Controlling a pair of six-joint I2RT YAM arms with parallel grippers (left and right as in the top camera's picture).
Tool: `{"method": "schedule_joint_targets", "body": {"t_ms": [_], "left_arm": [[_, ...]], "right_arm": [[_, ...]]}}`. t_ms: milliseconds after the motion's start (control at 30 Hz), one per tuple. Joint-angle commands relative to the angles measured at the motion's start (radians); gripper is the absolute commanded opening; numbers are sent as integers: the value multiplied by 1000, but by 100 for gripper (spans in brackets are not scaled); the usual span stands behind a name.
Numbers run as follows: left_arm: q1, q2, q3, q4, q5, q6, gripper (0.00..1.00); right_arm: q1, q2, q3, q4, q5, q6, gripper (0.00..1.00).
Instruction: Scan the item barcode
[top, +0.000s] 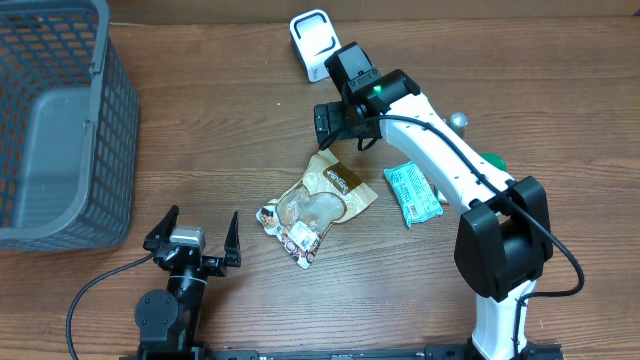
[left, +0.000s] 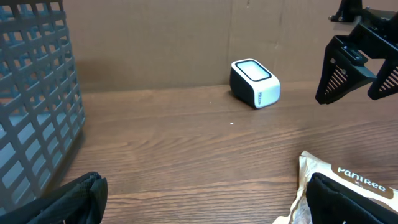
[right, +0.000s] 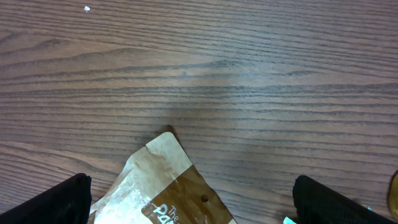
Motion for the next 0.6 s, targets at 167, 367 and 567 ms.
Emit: {"method": "schedule_joint_targets", "body": {"t_ms": [167, 367, 567], "left_arm": [[-2, -13, -4, -13, -79, 19, 100], [-2, -13, -4, -13, -109, 20, 100], [-2, -13, -4, -13, -114, 27, 100]], "right_arm": [[3, -16, -4, 6, 7, 5, 100], [3, -16, -4, 6, 7, 5, 100], [3, -16, -4, 6, 7, 5, 100]]}}
